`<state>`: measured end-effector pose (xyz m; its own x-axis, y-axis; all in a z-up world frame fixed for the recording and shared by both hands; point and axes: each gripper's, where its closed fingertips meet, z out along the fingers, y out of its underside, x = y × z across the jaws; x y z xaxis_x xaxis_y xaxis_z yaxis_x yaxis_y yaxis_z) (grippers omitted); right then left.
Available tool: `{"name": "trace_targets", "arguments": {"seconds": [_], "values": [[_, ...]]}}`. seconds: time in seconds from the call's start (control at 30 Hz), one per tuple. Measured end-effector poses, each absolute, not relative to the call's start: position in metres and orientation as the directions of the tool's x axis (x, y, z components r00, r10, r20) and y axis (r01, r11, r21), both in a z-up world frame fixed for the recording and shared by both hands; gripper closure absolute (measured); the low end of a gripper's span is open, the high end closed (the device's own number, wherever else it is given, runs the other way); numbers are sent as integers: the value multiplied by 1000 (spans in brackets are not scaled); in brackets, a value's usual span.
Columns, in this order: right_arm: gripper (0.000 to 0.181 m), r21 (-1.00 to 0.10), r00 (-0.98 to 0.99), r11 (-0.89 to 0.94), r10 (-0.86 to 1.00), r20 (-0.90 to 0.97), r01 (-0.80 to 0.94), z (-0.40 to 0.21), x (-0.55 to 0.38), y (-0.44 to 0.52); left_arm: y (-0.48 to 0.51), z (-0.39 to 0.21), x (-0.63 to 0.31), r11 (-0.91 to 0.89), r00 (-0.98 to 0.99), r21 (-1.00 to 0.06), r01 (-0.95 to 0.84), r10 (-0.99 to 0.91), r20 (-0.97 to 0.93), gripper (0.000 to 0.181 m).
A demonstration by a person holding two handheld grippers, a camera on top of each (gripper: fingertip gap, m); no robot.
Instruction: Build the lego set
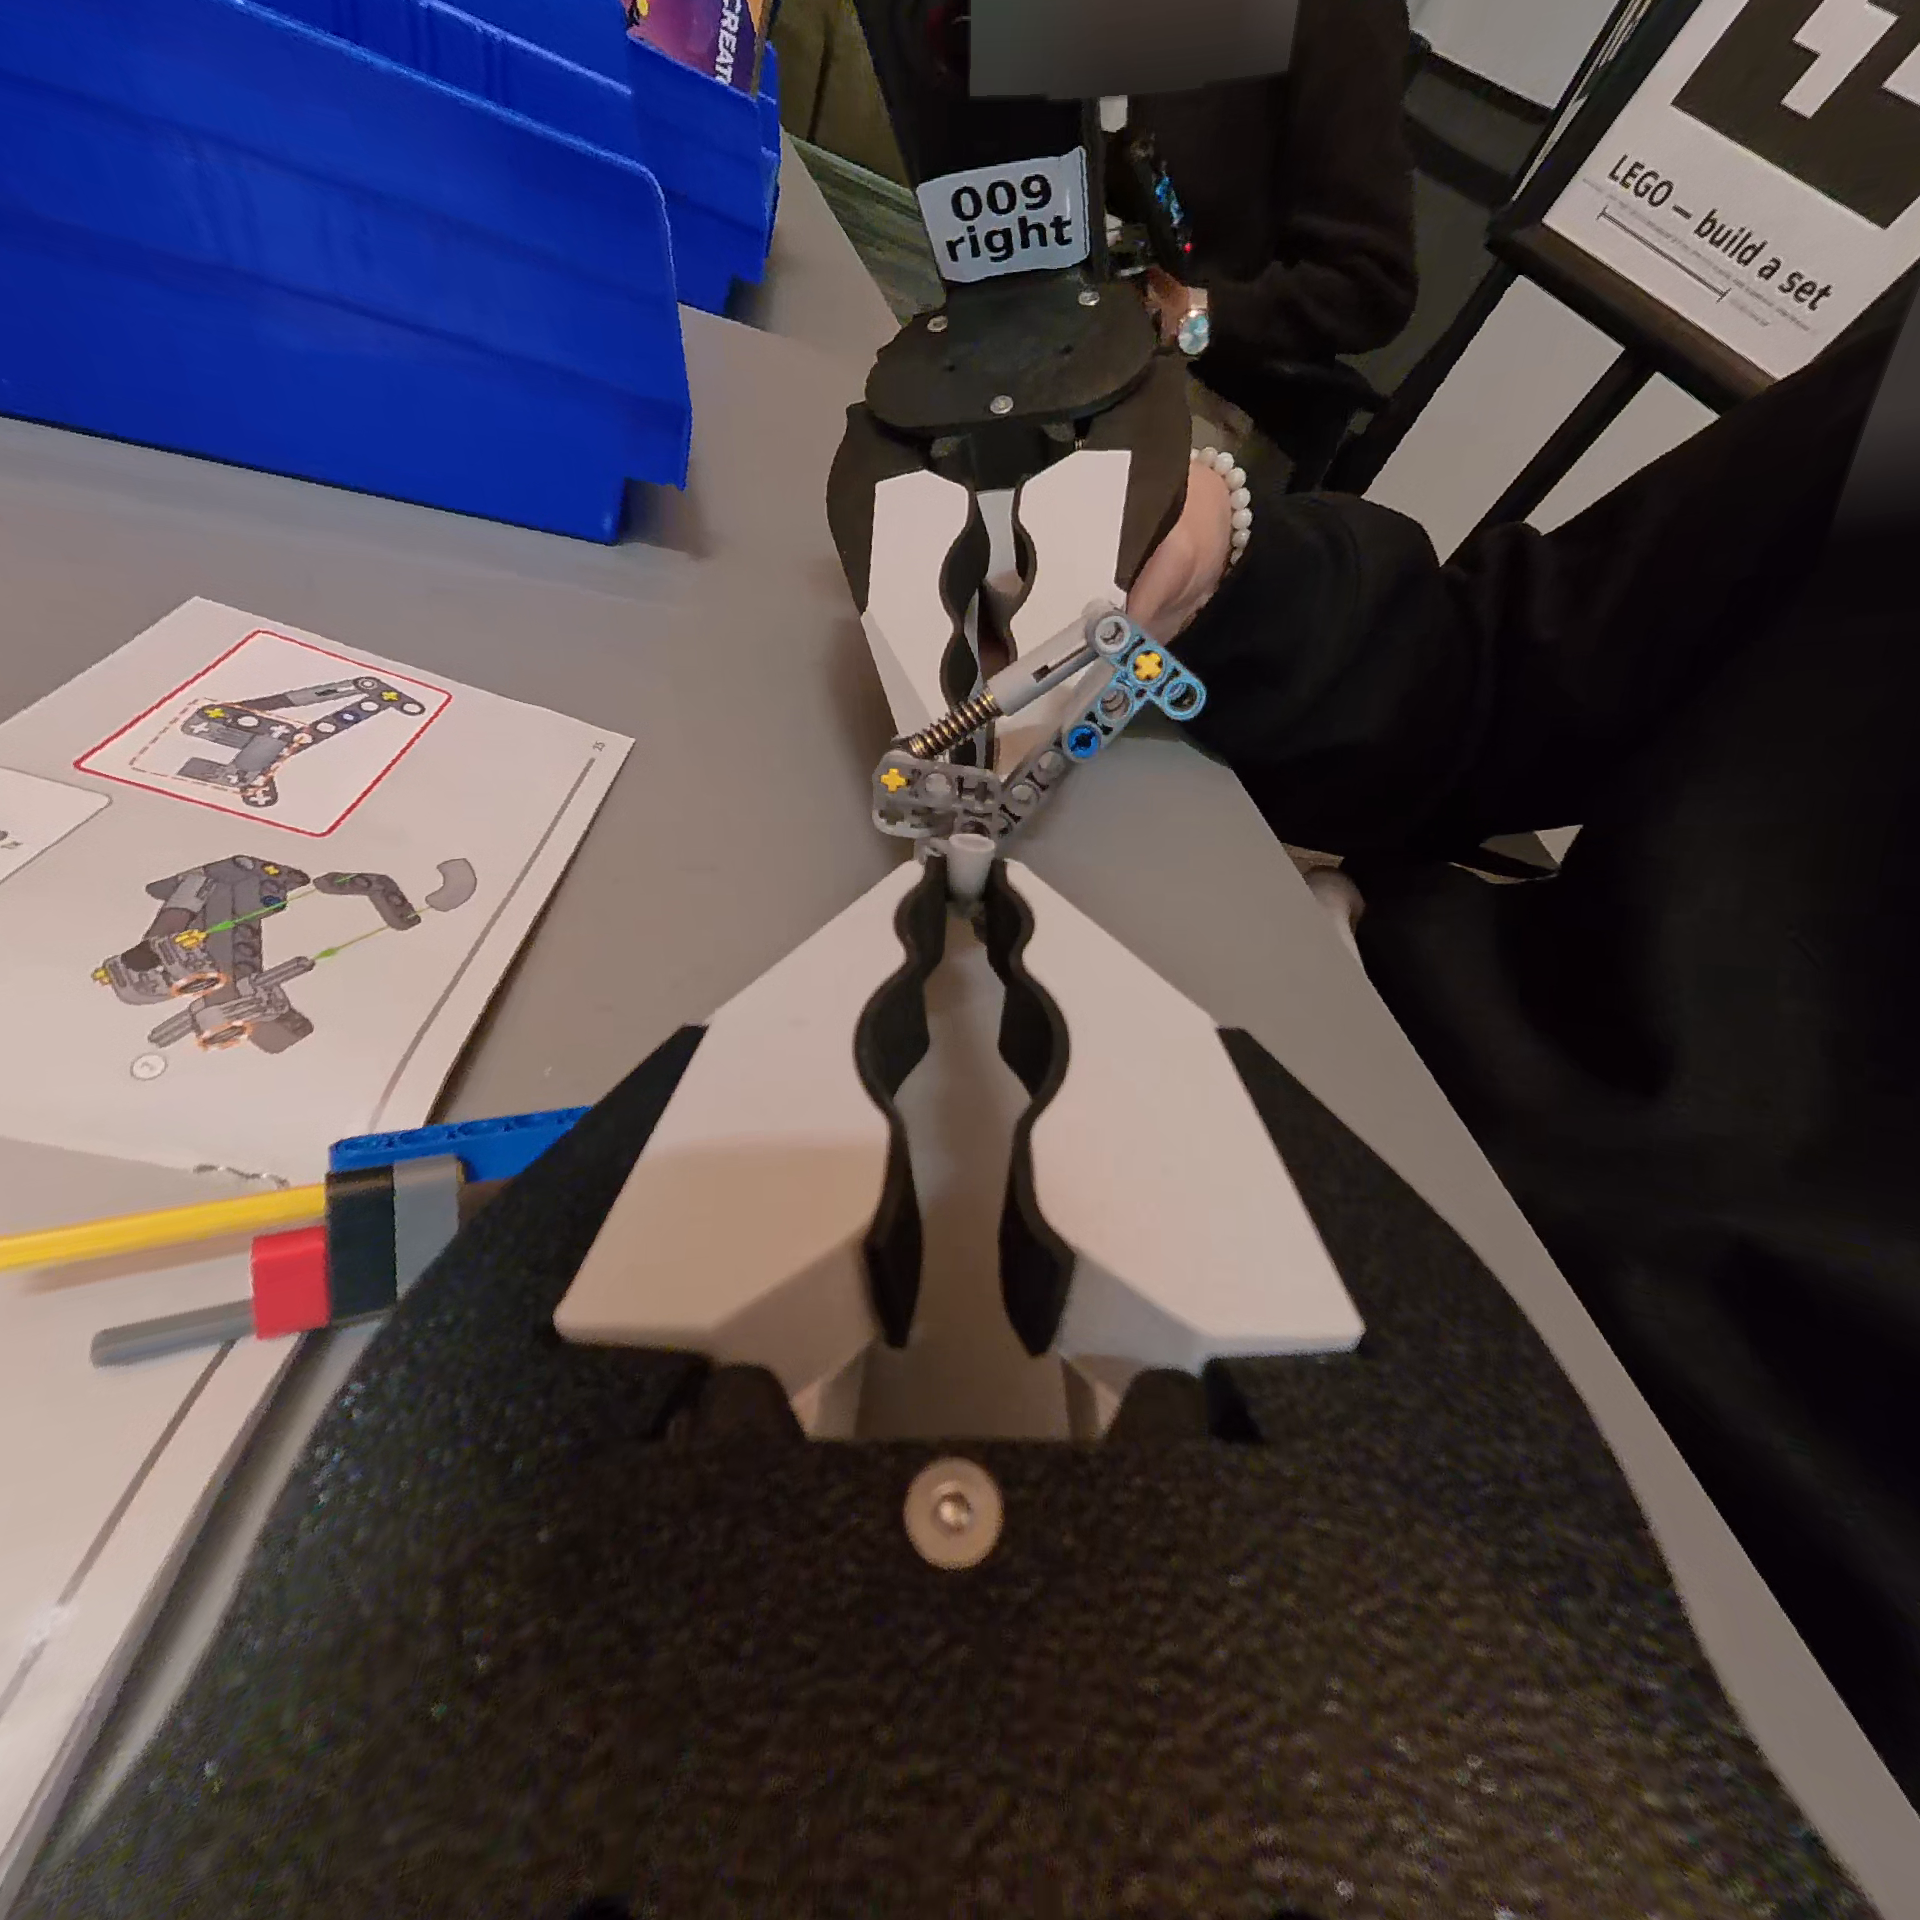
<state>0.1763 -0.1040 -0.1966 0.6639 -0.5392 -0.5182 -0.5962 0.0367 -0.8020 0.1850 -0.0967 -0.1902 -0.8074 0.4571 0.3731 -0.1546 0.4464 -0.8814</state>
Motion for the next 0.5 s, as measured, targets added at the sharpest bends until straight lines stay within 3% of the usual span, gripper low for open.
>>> {"name": "trace_targets", "arguments": {"seconds": [0.23,0.5], "values": [[180,-802,673,3,-542,-504,-598,-200,175,-100,-97,-190,184,438,-811,-887,-143,462,359,176],[179,-839,699,0,-551,-455,-545,-194,176,-108,-91,-188,181,400,-842,-916,32,505,191,168]]}}
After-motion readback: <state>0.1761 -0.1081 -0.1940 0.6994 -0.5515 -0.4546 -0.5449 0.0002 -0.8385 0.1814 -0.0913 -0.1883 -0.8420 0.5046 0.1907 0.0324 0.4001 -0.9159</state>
